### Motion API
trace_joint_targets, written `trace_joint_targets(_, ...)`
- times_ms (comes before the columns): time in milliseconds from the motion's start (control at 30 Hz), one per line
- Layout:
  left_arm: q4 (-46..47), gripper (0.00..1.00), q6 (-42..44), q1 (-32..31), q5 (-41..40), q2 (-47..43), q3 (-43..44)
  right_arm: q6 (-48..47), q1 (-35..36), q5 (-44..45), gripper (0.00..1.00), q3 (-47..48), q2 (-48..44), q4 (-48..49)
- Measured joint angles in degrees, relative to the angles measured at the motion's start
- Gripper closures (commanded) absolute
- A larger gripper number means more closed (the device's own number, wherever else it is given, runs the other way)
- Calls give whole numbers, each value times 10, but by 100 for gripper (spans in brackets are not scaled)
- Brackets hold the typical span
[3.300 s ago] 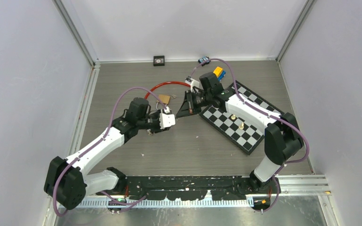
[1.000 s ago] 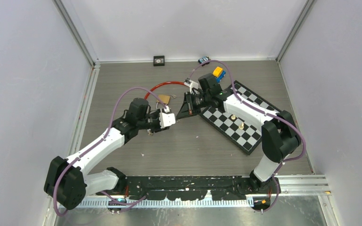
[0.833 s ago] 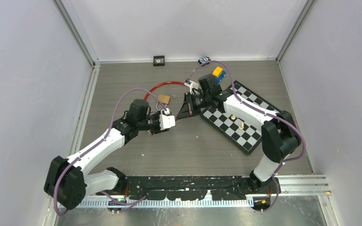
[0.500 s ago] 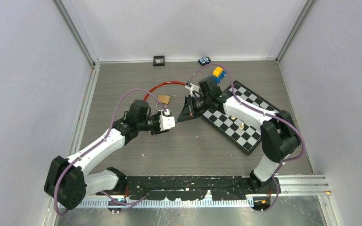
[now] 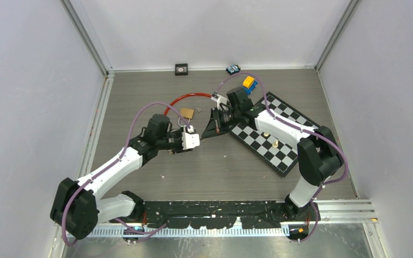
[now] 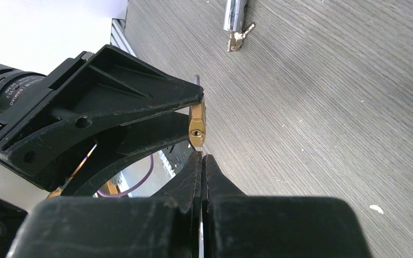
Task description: Unlock with the key
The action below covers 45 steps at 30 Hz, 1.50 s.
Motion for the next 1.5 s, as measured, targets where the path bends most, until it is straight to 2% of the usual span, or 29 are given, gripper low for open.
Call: trace_joint_targets(1500,15,100,-1,0,5,0,-3,-1,0,0,99,-1,-11,3)
